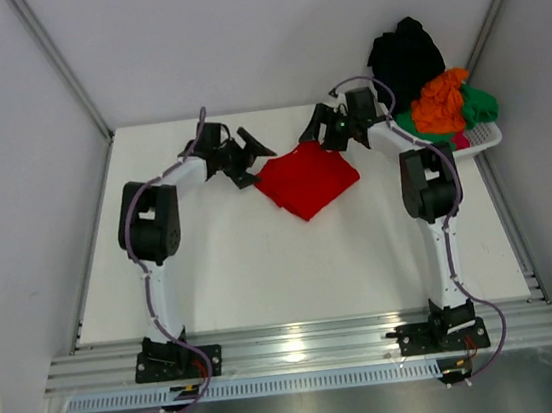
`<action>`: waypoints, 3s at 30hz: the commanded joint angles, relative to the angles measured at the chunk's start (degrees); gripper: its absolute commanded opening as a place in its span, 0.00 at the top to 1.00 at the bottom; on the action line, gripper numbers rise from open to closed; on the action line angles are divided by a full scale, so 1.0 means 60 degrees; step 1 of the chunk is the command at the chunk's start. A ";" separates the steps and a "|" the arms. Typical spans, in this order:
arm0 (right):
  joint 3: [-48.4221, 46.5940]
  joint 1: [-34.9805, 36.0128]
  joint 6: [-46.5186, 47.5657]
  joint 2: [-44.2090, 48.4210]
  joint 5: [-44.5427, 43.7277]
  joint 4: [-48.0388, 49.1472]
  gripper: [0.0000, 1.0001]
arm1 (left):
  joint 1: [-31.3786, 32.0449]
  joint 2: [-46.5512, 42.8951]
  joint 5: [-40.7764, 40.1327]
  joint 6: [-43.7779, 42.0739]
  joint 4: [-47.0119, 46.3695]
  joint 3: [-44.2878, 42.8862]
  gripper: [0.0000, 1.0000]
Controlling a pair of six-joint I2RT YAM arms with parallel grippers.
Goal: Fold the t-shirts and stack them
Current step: Neatly place the folded tshirt to the corner
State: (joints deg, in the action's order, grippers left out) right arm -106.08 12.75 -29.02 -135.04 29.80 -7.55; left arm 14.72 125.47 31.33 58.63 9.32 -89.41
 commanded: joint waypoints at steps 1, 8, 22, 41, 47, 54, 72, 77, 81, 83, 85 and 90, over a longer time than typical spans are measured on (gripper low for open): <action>-0.0587 -0.0148 0.0630 0.1997 0.0745 -0.0351 0.09 | -0.0154 -0.2099 0.0052 -0.1229 0.0712 -0.0803 0.00; 0.1050 -0.0761 0.2974 0.3610 -0.0586 -0.2283 0.04 | -0.0037 -0.5364 -0.0753 -0.2769 0.1669 0.1126 0.00; 0.4465 -0.0617 0.3137 0.3772 -0.1319 -0.1628 0.13 | 0.0066 -0.8517 -0.0988 -0.3458 0.1713 0.4559 0.00; 0.4761 -0.0250 0.5111 0.5338 -0.1525 -0.1437 0.09 | 0.0081 -0.9632 -0.1003 -0.3693 0.1684 0.6170 0.01; 0.3956 -0.0338 0.5802 0.4494 -0.1042 -0.1787 0.07 | 0.0081 -0.9515 -0.0930 -0.3707 0.1596 0.6200 0.01; 0.3662 -0.0353 0.5963 0.3567 -0.1275 -0.2023 0.07 | 0.0081 -0.9661 -0.1237 -0.3766 0.1654 0.6273 0.00; 0.5548 -0.0193 0.3930 0.3815 -0.0178 -0.0324 0.11 | 0.0081 -0.9969 -0.2408 -0.3634 0.1990 0.6537 0.01; 0.6502 0.0334 0.3460 0.4707 -0.0425 0.0306 0.12 | 0.0081 -1.0159 -0.3242 -0.3824 0.2152 0.6346 0.00; 0.7147 0.0891 0.2845 0.5440 -0.0850 0.0672 0.12 | 0.0066 -1.0028 -0.3684 -0.4044 0.2650 0.5807 0.01; 0.7527 0.1241 0.2392 0.5748 -0.1360 0.0804 0.12 | 0.0066 -0.9882 -0.3771 -0.4146 0.2796 0.5630 0.01; 0.7675 0.1448 0.2069 0.6114 -0.1728 0.0761 0.12 | 0.0066 -0.9706 -0.3830 -0.4263 0.2913 0.5396 0.00; 0.8276 0.1961 0.0764 0.6788 -0.2651 0.0731 0.11 | -0.0094 -0.8844 -0.3656 -0.4308 0.3192 0.4809 0.00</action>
State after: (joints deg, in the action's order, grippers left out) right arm -58.00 23.51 -18.28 -97.97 19.00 -5.19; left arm 14.79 69.58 9.56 34.44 26.98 -57.28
